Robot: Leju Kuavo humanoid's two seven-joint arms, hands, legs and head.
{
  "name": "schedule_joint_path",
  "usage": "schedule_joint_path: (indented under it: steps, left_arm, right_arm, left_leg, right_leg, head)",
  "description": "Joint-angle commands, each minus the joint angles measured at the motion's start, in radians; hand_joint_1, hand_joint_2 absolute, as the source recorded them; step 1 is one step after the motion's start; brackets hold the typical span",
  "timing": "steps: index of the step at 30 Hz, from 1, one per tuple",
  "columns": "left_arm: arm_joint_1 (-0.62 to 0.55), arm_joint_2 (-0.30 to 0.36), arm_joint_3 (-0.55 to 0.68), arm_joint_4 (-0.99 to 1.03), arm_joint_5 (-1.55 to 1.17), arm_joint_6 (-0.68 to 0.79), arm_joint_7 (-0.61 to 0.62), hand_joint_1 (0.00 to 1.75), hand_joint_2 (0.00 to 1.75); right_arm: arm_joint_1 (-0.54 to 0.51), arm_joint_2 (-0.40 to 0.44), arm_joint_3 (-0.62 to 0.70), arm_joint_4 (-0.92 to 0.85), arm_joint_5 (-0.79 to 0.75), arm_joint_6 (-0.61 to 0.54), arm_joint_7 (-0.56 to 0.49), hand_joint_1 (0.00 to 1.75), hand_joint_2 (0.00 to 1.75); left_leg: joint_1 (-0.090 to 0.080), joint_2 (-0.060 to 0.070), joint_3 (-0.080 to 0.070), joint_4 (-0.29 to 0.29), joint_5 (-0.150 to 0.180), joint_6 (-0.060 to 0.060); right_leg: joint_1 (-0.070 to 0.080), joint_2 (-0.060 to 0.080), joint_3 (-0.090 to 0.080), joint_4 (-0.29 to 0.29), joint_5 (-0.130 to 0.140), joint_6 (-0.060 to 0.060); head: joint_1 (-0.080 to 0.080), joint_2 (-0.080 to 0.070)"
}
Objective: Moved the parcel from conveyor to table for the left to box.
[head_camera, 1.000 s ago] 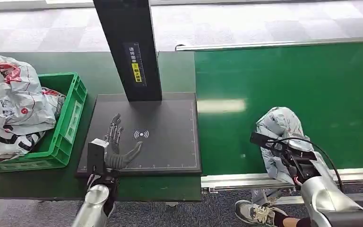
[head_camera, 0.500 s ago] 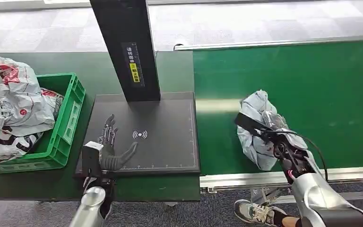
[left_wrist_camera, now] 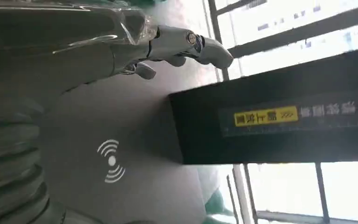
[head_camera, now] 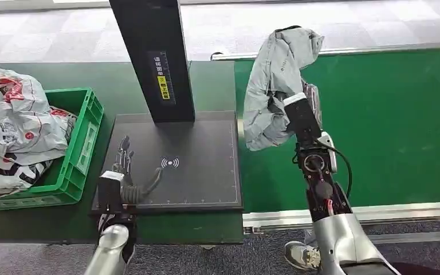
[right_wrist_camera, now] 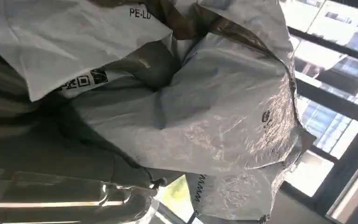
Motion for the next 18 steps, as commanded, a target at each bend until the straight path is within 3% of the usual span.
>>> schedule_joint_path:
  steps: [1,6,10,13,16,18]
  left_arm:
    - [-0.024,-0.031,0.036,-0.055,0.036,0.125,-0.050,0.00,1.75]
    - [0.008,-0.040,0.059,-0.110,0.106,0.154,-0.071,0.00,1.75]
    - [0.024,-0.022,0.039,-0.108,0.074,0.217,-0.067,0.00,1.75]
    - [0.027,-0.022,0.034,-0.103,0.073,0.221,-0.068,0.00,1.75]
    - [0.019,-0.021,0.007,-0.077,0.080,0.214,-0.063,0.00,1.75]
    - [0.009,-0.025,-0.006,-0.058,0.087,0.208,-0.059,0.00,1.75]
  right_arm:
    - [-0.048,0.059,0.176,0.138,0.128,0.128,0.106,1.75,1.75]
    - [-0.076,0.077,0.253,0.234,0.190,0.176,0.080,1.75,1.75]
    - [-0.108,0.074,0.336,0.334,0.293,0.230,0.156,1.75,1.75]
    - [-0.107,0.073,0.338,0.352,0.296,0.229,0.152,1.75,1.75]
    - [-0.135,0.066,0.408,0.443,0.394,0.290,0.261,1.75,1.75]
    - [-0.138,0.068,0.422,0.487,0.416,0.310,0.280,1.75,1.75]
  left_leg:
    - [0.000,0.003,0.002,0.000,-0.001,0.000]
    - [0.000,0.003,0.002,0.000,-0.001,0.000]
    - [0.000,0.003,0.004,-0.001,-0.002,0.001]
    - [0.000,0.001,0.003,-0.001,-0.001,0.001]
    - [-0.001,0.001,0.000,-0.001,0.000,0.000]
    - [0.000,0.000,0.001,-0.001,0.000,0.000]
  right_leg:
    - [0.000,0.003,0.001,0.000,0.000,0.000]
    - [0.000,0.003,0.002,0.000,0.000,0.000]
    - [0.000,0.004,0.003,-0.001,0.000,0.000]
    - [0.000,0.002,0.003,-0.001,0.000,0.000]
    - [-0.001,0.001,0.001,0.000,0.000,0.000]
    - [0.000,0.001,0.002,-0.001,0.000,0.000]
  head:
    - [0.000,0.000]
    - [0.000,0.000]
    - [0.000,0.000]
    - [0.000,0.000]
    - [0.000,0.000]
    - [0.000,0.000]
